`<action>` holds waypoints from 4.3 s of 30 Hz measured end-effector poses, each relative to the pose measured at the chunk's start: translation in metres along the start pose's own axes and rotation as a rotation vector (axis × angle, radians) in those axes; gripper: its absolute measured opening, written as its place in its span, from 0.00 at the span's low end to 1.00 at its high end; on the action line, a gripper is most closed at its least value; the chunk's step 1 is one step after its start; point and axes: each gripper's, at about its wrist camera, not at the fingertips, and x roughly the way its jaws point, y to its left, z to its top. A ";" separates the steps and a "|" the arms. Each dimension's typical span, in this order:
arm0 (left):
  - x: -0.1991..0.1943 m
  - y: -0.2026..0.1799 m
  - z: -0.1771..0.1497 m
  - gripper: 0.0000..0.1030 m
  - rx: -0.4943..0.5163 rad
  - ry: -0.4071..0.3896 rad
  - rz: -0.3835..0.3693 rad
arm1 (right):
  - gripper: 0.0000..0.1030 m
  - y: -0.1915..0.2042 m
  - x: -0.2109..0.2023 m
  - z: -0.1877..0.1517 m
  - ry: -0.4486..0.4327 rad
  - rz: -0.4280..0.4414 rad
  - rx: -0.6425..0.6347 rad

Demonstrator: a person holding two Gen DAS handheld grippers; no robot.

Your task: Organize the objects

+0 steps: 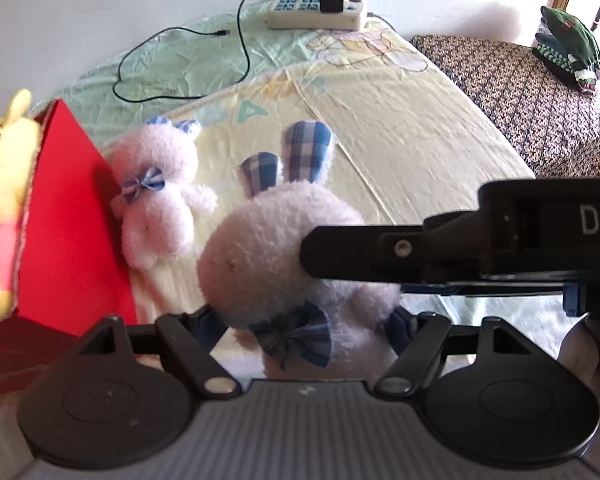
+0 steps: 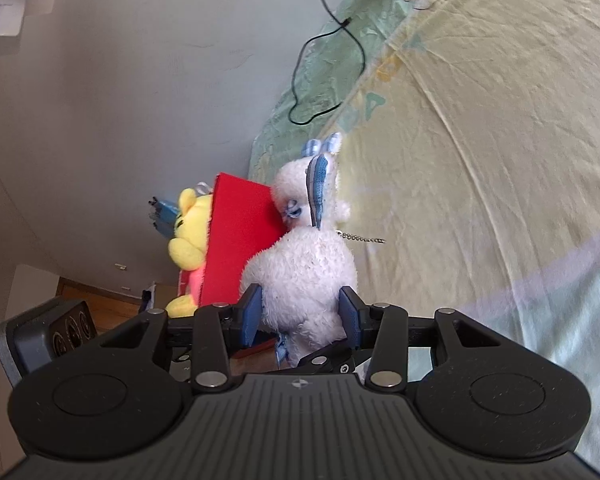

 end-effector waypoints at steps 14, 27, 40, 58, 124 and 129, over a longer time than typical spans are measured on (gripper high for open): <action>-0.054 0.038 0.002 0.74 0.000 -0.160 0.036 | 0.44 0.054 0.009 -0.004 -0.049 0.093 -0.112; -0.111 0.129 -0.017 0.74 -0.043 -0.300 0.055 | 0.44 0.142 0.061 -0.035 -0.116 0.146 -0.281; -0.132 0.204 -0.032 0.74 -0.078 -0.377 0.090 | 0.44 0.197 0.124 -0.054 -0.134 0.182 -0.362; -0.072 0.254 -0.030 0.77 -0.097 -0.265 0.070 | 0.44 0.190 0.181 -0.058 -0.102 0.037 -0.300; -0.076 0.235 -0.037 0.98 -0.173 -0.221 0.166 | 0.45 0.161 0.135 -0.064 -0.167 0.019 -0.302; -0.089 0.209 -0.027 0.98 -0.166 -0.277 0.128 | 0.45 0.145 0.102 -0.054 -0.222 0.018 -0.268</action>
